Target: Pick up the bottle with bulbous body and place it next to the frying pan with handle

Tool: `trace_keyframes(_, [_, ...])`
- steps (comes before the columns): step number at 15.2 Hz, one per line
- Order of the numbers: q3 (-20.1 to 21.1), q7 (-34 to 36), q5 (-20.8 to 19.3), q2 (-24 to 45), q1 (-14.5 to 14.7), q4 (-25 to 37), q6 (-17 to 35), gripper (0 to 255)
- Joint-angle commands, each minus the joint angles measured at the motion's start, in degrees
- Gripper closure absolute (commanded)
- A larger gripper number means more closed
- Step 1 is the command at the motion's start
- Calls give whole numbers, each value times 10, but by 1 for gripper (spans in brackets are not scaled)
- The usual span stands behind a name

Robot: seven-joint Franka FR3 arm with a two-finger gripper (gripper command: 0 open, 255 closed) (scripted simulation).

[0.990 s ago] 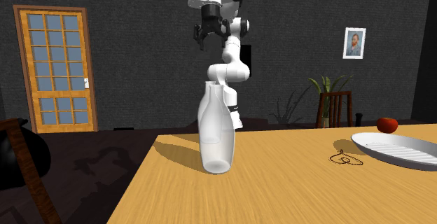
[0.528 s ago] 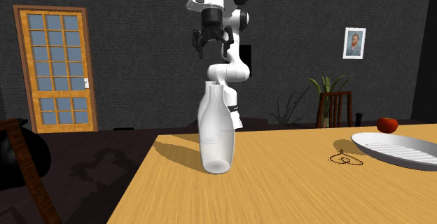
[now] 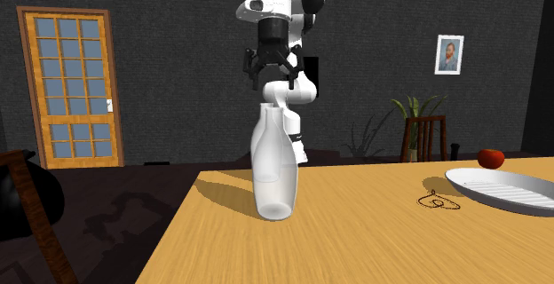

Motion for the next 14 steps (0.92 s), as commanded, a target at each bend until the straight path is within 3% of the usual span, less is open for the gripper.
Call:
trace_keyframes(1, [6,11,-8,42,3,27,12,0])
trace_keyframes(5, [13,28,-24,114,9,85,21,0])
trace_keyframes(14, [12,30,-28,135,9,52,75,0])
